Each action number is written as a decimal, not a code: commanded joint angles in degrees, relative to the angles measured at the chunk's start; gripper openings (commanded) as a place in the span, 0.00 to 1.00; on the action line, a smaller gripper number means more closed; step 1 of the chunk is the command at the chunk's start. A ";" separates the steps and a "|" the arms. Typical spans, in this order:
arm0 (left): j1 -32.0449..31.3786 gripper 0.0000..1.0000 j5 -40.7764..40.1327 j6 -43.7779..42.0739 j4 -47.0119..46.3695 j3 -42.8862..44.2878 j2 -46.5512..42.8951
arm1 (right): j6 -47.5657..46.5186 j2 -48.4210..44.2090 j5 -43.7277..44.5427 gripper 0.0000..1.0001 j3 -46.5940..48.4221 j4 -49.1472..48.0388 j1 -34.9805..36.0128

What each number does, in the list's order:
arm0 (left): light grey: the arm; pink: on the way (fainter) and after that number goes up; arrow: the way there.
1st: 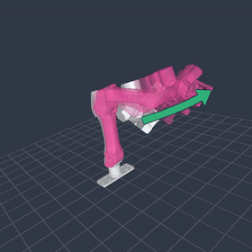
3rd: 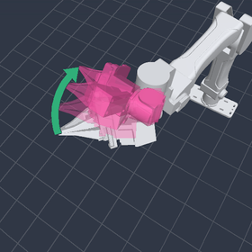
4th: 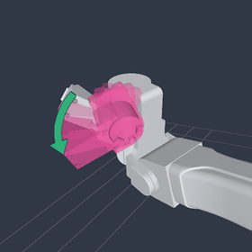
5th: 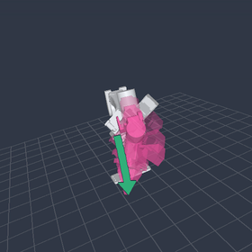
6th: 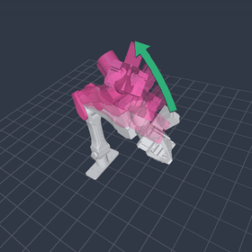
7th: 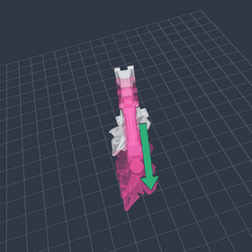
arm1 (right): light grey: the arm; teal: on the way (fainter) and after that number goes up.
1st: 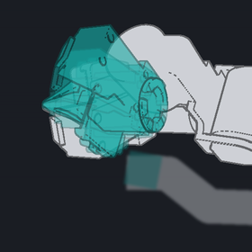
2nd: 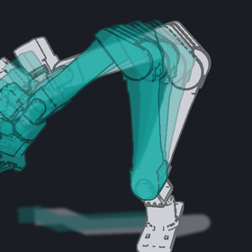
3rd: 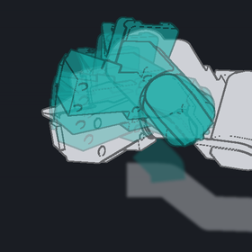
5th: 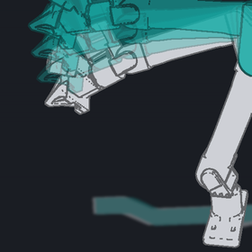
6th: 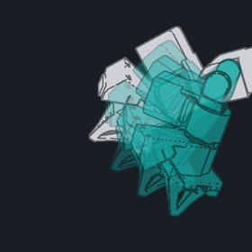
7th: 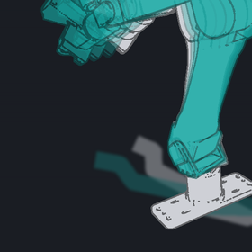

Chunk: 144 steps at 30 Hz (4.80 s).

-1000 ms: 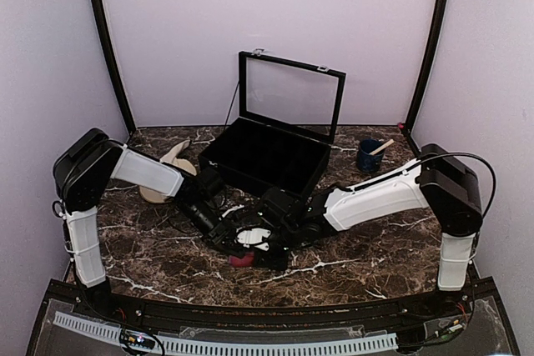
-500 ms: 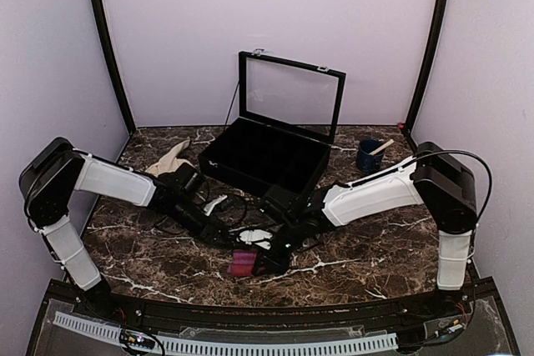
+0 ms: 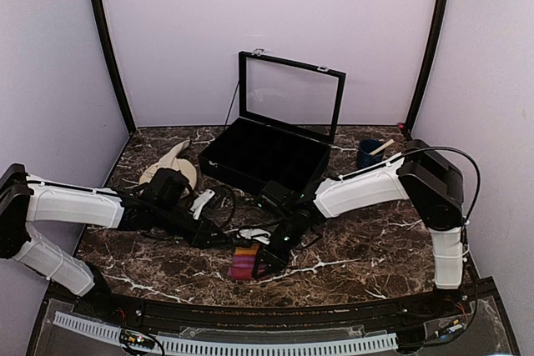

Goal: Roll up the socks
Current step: Roll the sock at the center of the board.

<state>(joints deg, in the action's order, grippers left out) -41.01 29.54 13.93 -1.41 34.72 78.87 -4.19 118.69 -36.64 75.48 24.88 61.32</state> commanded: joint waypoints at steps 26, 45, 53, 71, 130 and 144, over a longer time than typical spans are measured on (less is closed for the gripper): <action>-20.99 0.34 -20.36 -5.16 -0.27 -1.81 -5.28 | -2.13 7.15 -4.35 0.00 2.64 14.00 -3.73; -28.25 0.36 -26.27 -12.44 0.85 5.58 7.53 | -4.10 7.78 -6.77 0.00 2.74 16.26 -4.59; -30.01 0.35 -27.88 -13.43 1.48 6.60 10.68 | -4.68 8.04 -7.50 0.00 2.73 16.94 -4.94; -31.23 0.00 -30.51 -14.22 4.02 9.15 15.18 | -4.96 9.10 -8.62 0.00 3.34 17.68 -5.52; -11.18 0.00 10.81 -8.49 13.04 17.72 25.77 | 10.14 -25.98 12.84 0.21 -27.02 -17.42 -13.12; -6.45 0.00 19.03 -8.96 16.01 20.88 30.55 | 4.51 -30.91 28.83 0.22 -27.65 -18.63 1.49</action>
<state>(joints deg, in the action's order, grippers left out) -48.42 47.18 5.34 10.59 54.89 108.03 3.18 88.38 -13.13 46.37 7.64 59.64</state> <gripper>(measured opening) 0.129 0.220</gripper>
